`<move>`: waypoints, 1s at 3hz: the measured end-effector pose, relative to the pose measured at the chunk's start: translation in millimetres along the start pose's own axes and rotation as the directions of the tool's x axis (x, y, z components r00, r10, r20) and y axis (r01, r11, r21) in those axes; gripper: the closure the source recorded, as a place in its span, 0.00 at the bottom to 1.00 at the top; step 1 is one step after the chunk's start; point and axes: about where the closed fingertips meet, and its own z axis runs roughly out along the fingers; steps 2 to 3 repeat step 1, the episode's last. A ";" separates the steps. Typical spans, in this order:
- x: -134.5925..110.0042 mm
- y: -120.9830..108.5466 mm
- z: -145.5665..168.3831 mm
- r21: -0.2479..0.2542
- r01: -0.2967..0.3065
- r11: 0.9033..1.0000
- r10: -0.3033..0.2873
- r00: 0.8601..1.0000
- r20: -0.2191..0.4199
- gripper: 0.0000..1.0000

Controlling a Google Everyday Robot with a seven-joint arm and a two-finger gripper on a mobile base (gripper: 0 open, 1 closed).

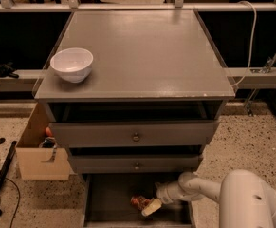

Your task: Place coke can into bottom drawer

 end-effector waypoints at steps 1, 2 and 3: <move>0.0 0.0 0.0 0.000 0.000 1.000 0.000 1.000 0.000 0.00; 0.0 0.0 0.0 0.000 0.000 1.000 0.000 1.000 0.000 0.00; 0.0 0.0 0.0 0.000 0.000 1.000 0.000 1.000 0.000 0.00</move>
Offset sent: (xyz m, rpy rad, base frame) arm 0.0000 0.0000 0.0000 0.0000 0.0000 0.0000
